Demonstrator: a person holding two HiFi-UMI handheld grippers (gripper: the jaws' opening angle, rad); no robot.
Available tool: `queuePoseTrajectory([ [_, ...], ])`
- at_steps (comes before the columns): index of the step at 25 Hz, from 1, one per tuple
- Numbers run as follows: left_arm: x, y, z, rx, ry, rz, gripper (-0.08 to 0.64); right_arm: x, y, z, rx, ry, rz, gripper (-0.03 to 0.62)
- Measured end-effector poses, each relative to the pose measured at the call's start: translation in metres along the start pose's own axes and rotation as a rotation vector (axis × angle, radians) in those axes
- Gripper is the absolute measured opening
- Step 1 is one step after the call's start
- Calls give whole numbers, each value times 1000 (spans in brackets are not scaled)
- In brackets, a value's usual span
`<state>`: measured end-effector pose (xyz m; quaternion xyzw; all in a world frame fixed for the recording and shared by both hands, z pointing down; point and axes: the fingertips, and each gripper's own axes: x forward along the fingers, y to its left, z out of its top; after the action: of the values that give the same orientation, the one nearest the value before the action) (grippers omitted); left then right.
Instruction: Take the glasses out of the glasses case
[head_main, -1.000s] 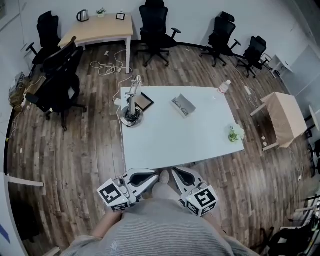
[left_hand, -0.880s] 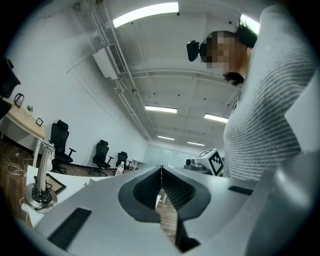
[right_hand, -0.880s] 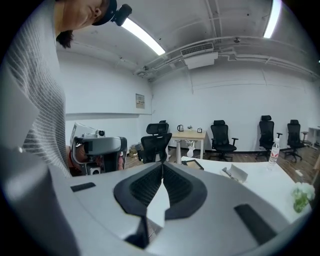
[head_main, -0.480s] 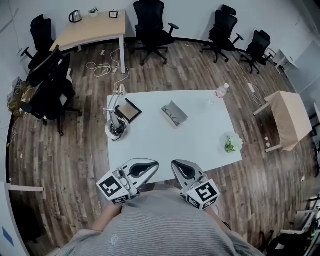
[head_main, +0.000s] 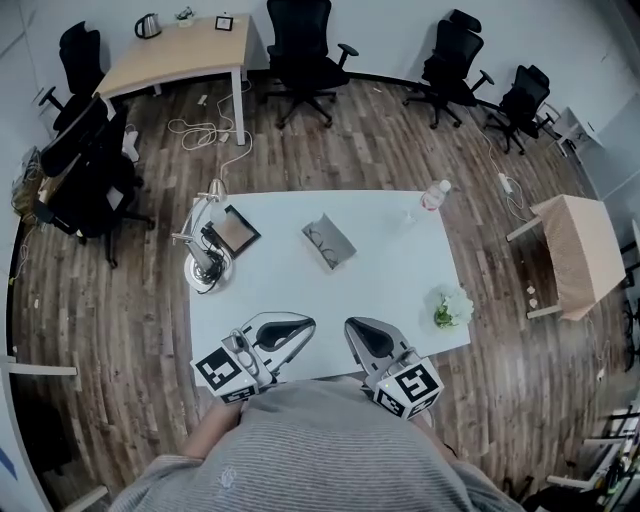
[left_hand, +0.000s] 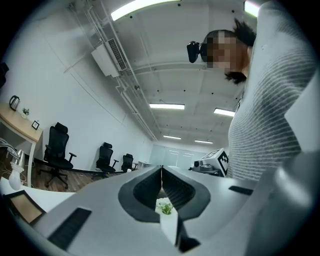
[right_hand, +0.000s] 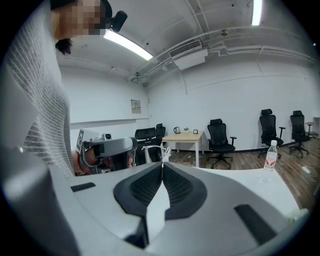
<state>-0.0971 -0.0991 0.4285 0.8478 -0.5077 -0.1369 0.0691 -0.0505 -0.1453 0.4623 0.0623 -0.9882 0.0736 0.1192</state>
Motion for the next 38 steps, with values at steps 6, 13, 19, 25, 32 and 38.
queuePoseTrajectory([
  [6, -1, 11, 2, 35, 35, 3, 14, 8, 4, -7, 17, 10, 18, 17],
  [13, 5, 22, 4, 198, 174, -88, 14, 3, -13, -12, 58, -10, -64, 17],
  [19, 20, 35, -11, 357, 344, -226, 14, 3, -11, -14, 65, -17, -99, 17],
  [25, 41, 63, -18, 526, 460, -263, 17, 2, -17, -13, 81, -37, -137, 17],
  [32, 58, 83, -46, 672, 614, -332, 86, -5, -22, -16, 90, -43, -177, 17],
  [38, 67, 91, -70, 759, 717, -399, 114, -12, -26, -17, 105, -45, -210, 17],
])
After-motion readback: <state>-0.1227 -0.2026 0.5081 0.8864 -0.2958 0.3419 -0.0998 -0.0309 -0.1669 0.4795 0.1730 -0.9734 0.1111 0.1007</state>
